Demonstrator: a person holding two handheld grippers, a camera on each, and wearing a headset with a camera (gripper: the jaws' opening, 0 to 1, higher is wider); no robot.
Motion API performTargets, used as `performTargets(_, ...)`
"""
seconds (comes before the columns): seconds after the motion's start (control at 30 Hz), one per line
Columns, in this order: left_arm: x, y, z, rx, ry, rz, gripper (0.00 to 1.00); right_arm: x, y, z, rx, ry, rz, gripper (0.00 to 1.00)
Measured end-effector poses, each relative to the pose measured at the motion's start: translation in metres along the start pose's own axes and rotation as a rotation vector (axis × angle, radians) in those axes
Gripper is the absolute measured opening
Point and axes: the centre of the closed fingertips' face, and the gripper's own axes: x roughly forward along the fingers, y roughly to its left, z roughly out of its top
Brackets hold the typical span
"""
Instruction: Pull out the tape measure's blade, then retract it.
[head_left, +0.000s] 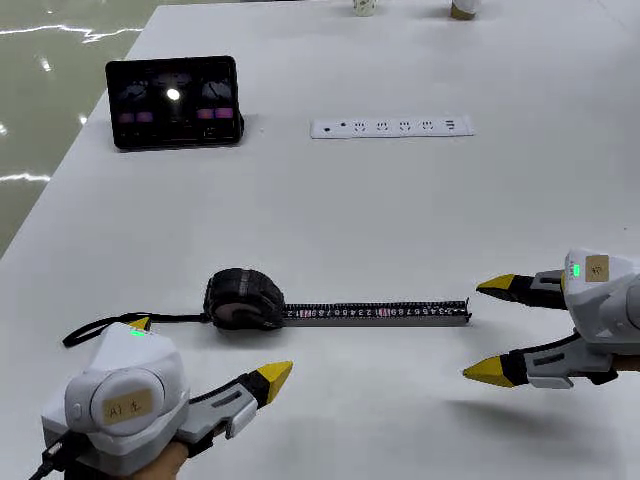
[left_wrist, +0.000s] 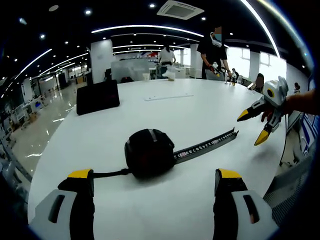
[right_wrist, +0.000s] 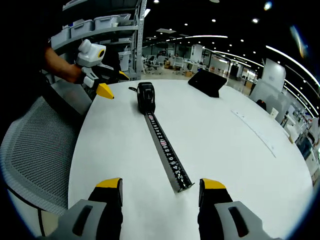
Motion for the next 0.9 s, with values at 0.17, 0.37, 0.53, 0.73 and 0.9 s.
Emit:
performTargets(0.17, 0.003, 0.000, 0.001, -0.004, 0.000, 0.009, 0.98, 0.004, -0.005, -0.004, -0.035, 0.020, 0.013, 0.52)
performTargets(0.37, 0.008, 0.002, 0.002, -0.021, 0.003, 0.022, 0.96, 0.008, -0.011, -0.008, -0.064, 0.042, 0.029, 0.46)
performTargets(0.53, 0.011, 0.001, 0.003, -0.033, 0.001, 0.025, 0.96, 0.011, -0.017, -0.012, -0.068, 0.054, 0.040, 0.42)
performTargets(0.73, 0.014, 0.002, 0.003, -0.056, 0.002, 0.036, 0.96, 0.017, -0.020, -0.017, -0.087, 0.075, 0.070, 0.35)
performTargets(0.9, 0.017, 0.001, 0.001, -0.078, 0.009, 0.038, 0.96, 0.022, -0.023, -0.018, -0.095, 0.084, 0.081, 0.31)
